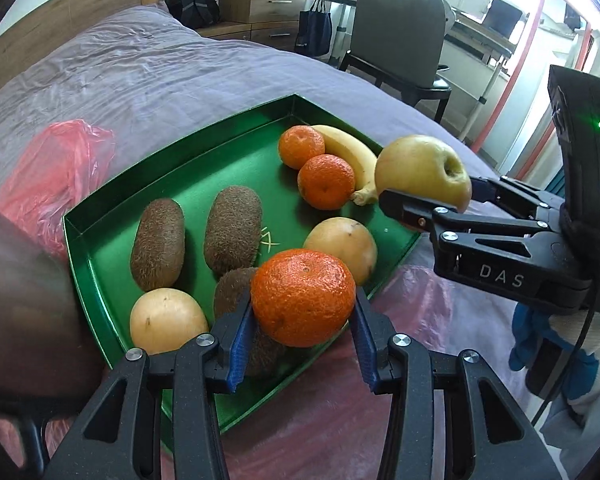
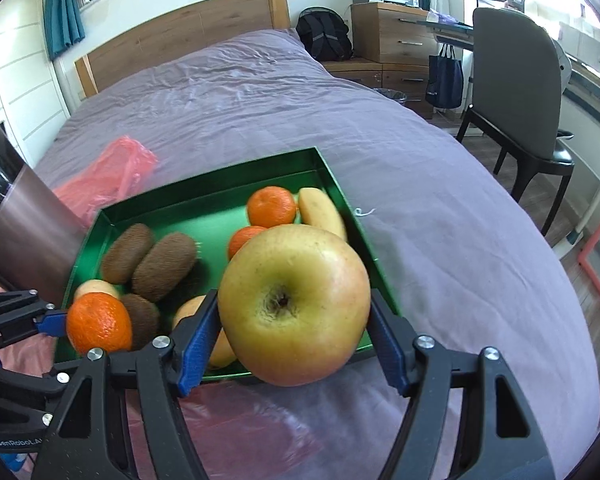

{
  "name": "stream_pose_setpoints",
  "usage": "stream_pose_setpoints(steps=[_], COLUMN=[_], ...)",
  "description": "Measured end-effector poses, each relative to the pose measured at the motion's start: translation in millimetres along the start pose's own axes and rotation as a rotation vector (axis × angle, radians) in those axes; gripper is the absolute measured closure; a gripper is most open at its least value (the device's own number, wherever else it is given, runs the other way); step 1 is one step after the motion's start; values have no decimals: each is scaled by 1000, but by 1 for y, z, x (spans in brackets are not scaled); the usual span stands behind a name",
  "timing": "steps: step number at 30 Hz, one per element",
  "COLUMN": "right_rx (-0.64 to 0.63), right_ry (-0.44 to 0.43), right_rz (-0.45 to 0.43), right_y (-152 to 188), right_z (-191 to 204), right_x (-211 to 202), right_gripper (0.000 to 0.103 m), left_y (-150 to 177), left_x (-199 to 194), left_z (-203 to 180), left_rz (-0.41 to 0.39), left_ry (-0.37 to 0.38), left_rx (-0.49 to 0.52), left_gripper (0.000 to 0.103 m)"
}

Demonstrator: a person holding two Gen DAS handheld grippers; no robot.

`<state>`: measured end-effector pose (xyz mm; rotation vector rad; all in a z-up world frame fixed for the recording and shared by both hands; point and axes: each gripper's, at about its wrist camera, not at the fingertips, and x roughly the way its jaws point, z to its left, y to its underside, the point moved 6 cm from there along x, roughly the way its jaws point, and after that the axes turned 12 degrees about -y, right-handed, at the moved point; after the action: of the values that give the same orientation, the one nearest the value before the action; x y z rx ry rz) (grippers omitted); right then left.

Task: Organize fruits

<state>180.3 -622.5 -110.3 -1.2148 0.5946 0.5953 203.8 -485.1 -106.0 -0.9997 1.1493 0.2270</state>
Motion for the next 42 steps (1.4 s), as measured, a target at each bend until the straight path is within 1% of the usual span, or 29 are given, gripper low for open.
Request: stream_pose_setpoints(steps=[2,5,7,10,15,19,24,25,29,32,38,42], right_rx=[-6,-5,-6,-17,9,42,37,38,48,47,37,34], right_ry=[22,24,15,7,-11,-33,-36,-35,-31,-20,-13,-12], right_rz=[16,26,24,18,1,-2,-5,-7,-8,-22,-49,-59], right_y=[1,2,3,4,4,7,7,8,8,6,1,1], right_z=[-6,-10,-8,-2,-2,-6,-5,-5,-5,-4,5,15], right_x=[9,19,23,30,35,40,39,39,36,30,6,-9], right_gripper=[0,0,0,0,0,0,0,0,0,0,0,0], left_y=[-1,-2,-4,-9,-19,-23,-17,-17,-20,-22,-19,-8], left_x=[4,6,9,13,23,35,40,40,30,20,-4,-31], left_z=[0,-4,-3,0,5,9,16,16,21,23,29,34], left_rz=[-5,-18,-28,-32,-26,6,30,30,10,-9,-39,-70], left_ry=[-12,-29,-61,-79,-116,-119,-106,-106,-110,-123,-132,-139], left_rx=[6,31,41,36,35,24,-16,-20,-37,-40,-68,-90], left_gripper=[63,63,63,63,63,63,63,61,52,47,46,45])
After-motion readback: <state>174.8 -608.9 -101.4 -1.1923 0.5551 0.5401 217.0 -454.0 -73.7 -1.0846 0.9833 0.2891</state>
